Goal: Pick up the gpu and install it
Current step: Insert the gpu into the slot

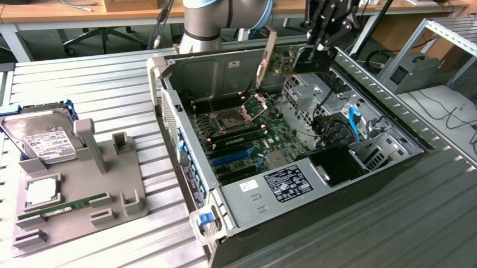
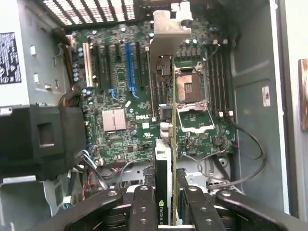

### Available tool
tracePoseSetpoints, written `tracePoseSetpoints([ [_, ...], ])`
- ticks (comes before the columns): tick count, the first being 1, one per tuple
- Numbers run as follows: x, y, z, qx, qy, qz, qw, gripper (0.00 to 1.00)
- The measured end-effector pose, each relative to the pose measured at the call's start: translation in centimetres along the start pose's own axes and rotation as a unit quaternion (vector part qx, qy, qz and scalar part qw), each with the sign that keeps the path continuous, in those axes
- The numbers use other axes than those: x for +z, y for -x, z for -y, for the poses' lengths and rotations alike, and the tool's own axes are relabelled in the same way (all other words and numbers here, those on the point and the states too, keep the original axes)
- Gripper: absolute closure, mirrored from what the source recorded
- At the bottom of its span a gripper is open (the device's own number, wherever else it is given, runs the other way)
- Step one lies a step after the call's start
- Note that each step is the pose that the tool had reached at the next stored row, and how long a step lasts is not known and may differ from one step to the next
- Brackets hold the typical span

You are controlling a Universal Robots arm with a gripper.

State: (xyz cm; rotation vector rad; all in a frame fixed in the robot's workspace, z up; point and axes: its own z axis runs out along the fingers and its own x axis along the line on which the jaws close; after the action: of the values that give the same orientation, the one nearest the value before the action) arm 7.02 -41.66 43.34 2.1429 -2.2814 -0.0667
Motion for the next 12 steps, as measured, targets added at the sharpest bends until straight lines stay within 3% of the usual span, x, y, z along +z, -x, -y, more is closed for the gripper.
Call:
tracePoseSetpoints([
  [6, 0.0, 0.05, 0.0, -0.048, 0.001, -0.002, 0.9988, 0.73],
  [12, 0.0, 0.06, 0.0, -0.05, 0.001, -0.0022, 0.9987, 0.73],
])
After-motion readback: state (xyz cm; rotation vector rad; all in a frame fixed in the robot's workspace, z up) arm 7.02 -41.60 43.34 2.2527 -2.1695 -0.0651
